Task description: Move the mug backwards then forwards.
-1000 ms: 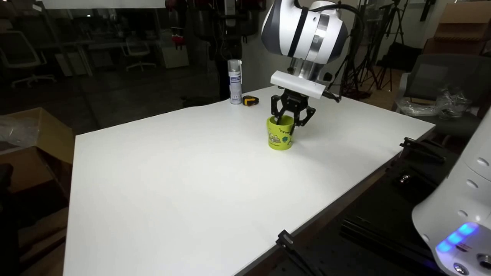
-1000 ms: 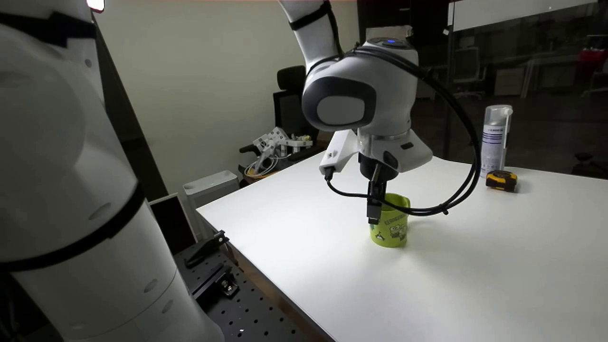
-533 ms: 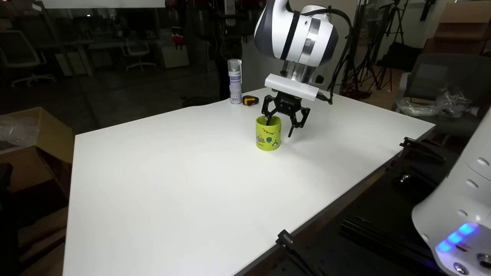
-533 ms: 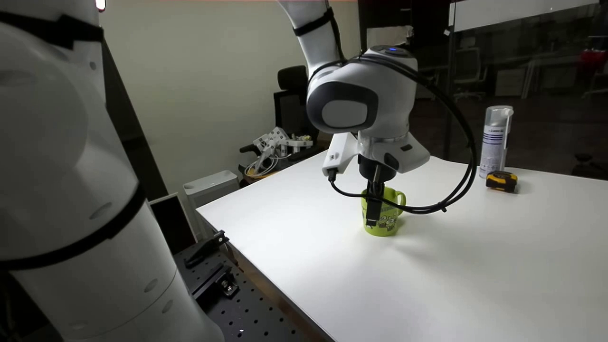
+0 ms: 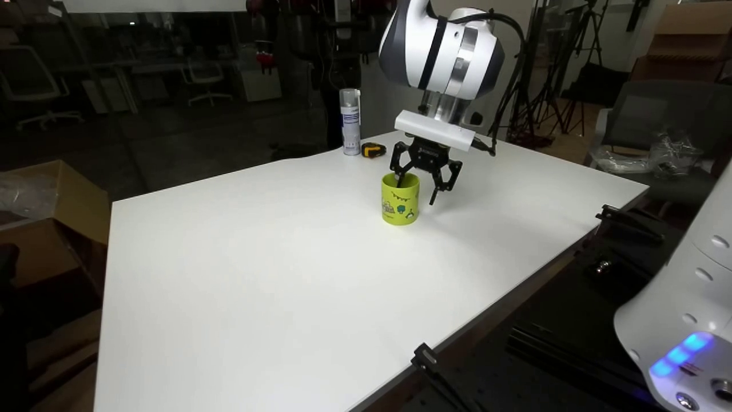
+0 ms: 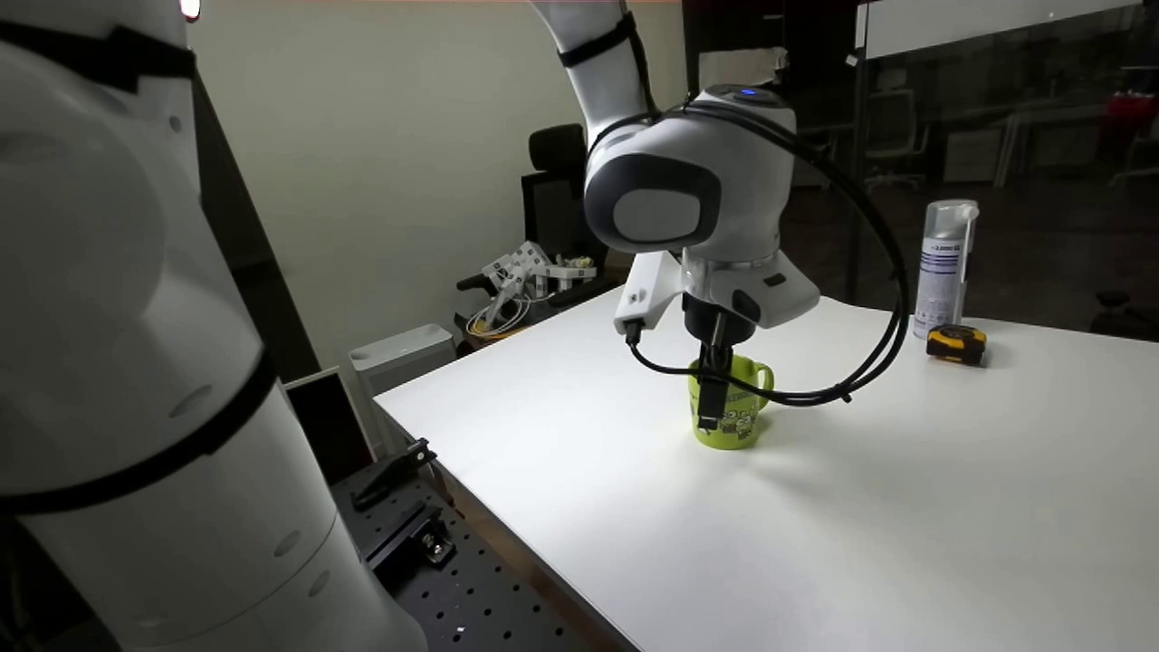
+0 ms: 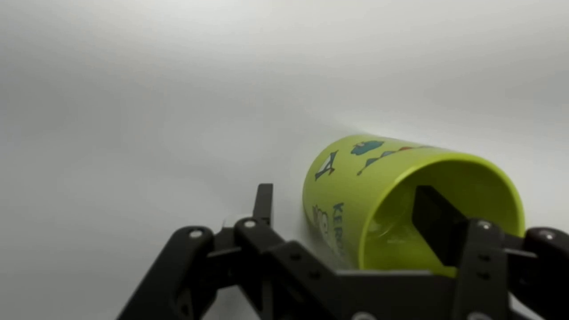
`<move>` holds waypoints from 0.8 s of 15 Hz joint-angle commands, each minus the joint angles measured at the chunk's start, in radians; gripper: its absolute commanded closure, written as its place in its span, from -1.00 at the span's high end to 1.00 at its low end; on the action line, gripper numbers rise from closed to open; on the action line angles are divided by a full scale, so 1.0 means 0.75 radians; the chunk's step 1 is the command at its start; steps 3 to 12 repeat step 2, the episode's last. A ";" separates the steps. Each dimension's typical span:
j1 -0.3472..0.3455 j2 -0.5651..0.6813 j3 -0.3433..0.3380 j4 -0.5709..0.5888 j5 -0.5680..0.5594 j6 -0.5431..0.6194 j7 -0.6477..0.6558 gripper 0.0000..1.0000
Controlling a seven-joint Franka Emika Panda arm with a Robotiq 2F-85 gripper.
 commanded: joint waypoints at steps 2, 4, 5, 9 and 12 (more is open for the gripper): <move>0.000 0.000 0.000 0.000 0.000 0.000 0.000 0.64; 0.000 0.000 0.000 0.000 0.000 0.000 0.000 0.64; 0.000 0.000 0.000 0.000 0.000 0.000 0.000 0.64; 0.000 0.000 0.000 0.000 0.000 0.000 0.000 0.64; 0.000 0.000 0.000 0.000 0.000 0.000 0.000 0.64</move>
